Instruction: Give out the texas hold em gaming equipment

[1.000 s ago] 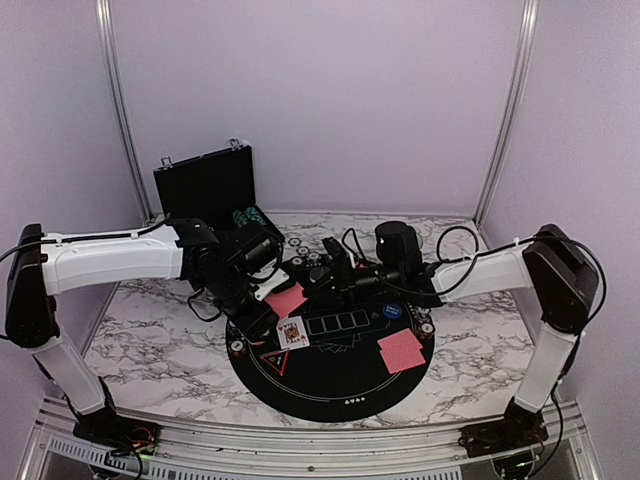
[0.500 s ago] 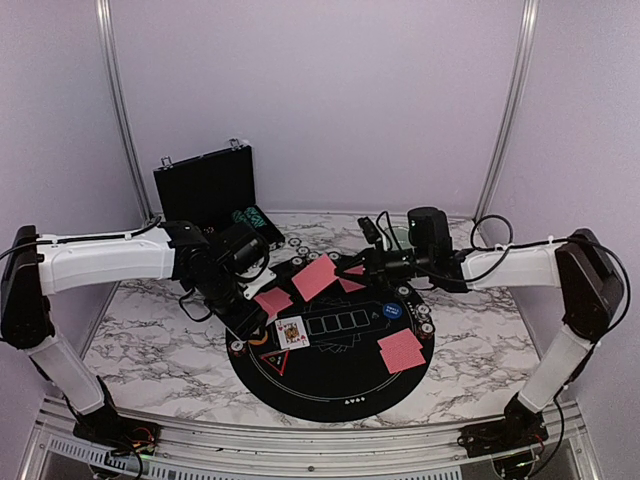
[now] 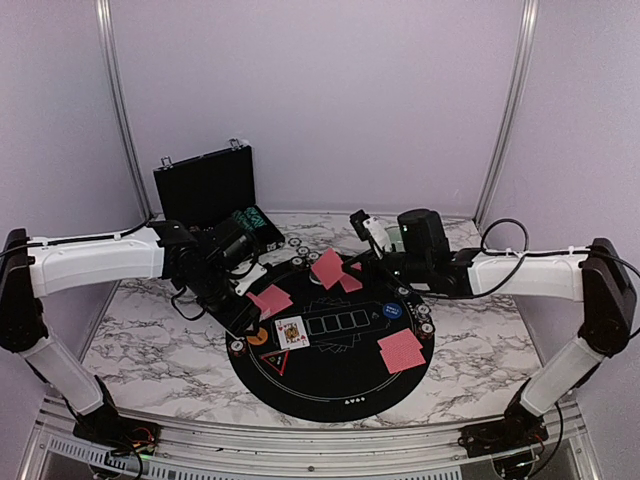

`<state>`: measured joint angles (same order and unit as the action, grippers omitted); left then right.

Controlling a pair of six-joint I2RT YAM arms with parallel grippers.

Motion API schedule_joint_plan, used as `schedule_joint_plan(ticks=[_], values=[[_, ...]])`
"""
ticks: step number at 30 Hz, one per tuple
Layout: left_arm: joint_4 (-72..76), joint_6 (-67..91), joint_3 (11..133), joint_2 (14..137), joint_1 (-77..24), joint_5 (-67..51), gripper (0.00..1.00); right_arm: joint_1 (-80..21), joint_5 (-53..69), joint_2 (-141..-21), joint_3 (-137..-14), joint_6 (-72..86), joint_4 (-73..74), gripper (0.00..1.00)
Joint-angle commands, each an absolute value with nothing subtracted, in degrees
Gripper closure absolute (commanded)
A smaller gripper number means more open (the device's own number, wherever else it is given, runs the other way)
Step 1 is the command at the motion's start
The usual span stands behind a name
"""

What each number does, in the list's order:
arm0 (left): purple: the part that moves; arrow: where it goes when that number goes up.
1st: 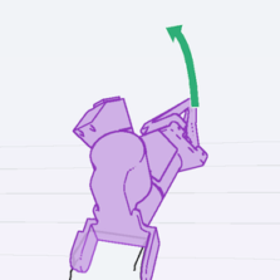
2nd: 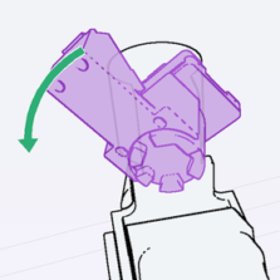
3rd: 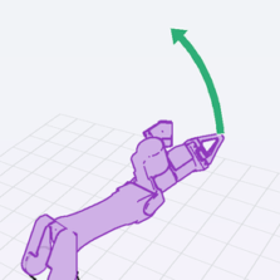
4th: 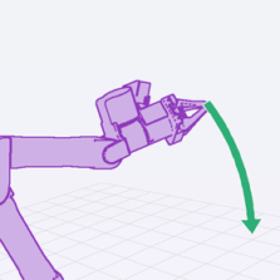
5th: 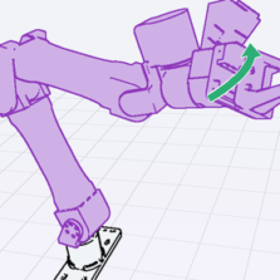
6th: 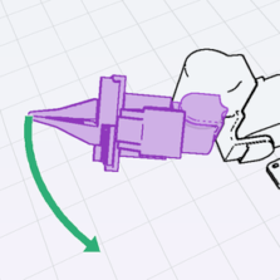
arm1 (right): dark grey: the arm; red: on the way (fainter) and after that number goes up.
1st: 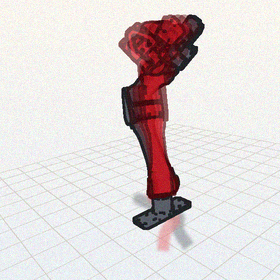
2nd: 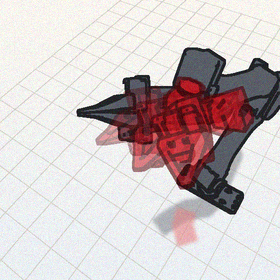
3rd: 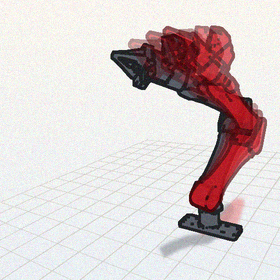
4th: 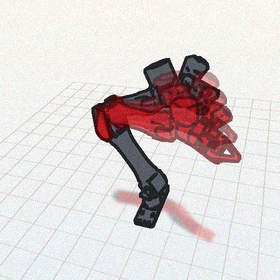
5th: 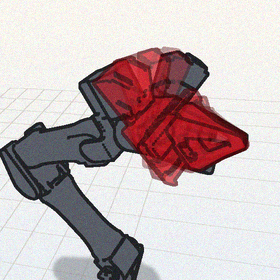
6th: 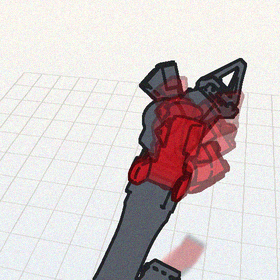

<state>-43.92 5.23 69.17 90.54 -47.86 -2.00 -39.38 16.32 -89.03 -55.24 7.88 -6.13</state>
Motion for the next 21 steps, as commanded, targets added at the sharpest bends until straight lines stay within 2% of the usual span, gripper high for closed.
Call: schedule_joint_plan(ticks=[1, 9, 21], values=[[-42.91, 5.89, 68.36, 88.26, -47.22, -2.30, 0.50, -44.93, 1.58, -90.30, -54.67, -8.91, -8.32, 1.00], [-42.58, 5.98, 67.76, 87.75, -46.68, -2.20, 0.50, -52.98, -13.27, -94.38, -54.27, -21.53, -11.42, 1.00], [-42.49, 5.73, 67.54, 87.62, -46.32, -2.28, 0.50, -57.16, -18.07, -99.88, -54.41, -24.57, -12.45, 1.00]])
